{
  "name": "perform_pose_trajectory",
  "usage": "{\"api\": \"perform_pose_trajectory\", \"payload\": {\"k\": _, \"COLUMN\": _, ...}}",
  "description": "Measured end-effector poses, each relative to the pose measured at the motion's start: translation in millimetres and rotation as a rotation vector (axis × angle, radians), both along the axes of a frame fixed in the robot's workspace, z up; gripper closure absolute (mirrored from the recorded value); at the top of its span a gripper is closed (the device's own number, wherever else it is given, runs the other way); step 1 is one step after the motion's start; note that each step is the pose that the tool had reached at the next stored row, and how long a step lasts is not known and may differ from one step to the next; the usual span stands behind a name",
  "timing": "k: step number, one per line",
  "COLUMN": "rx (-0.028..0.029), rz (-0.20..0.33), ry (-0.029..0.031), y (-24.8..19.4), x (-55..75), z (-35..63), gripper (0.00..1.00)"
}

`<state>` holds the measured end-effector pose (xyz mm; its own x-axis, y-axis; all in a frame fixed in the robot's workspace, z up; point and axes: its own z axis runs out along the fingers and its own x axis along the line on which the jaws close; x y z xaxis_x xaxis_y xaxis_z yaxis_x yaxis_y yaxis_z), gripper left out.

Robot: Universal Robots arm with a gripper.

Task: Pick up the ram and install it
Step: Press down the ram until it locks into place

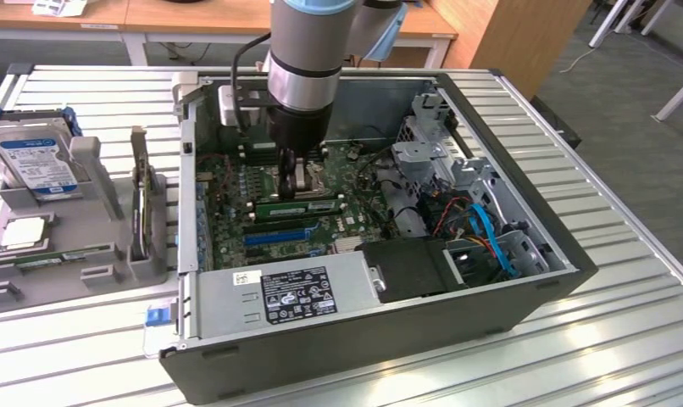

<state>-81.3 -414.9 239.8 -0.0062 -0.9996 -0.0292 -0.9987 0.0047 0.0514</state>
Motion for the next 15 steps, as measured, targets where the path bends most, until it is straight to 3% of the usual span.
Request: {"api": "perform_pose_trajectory", "payload": {"k": 15, "rx": 0.0, "rz": 0.0, "ry": -0.0001, "y": -1.4, "x": -0.2, "z": -1.6, "gripper": 0.9}}
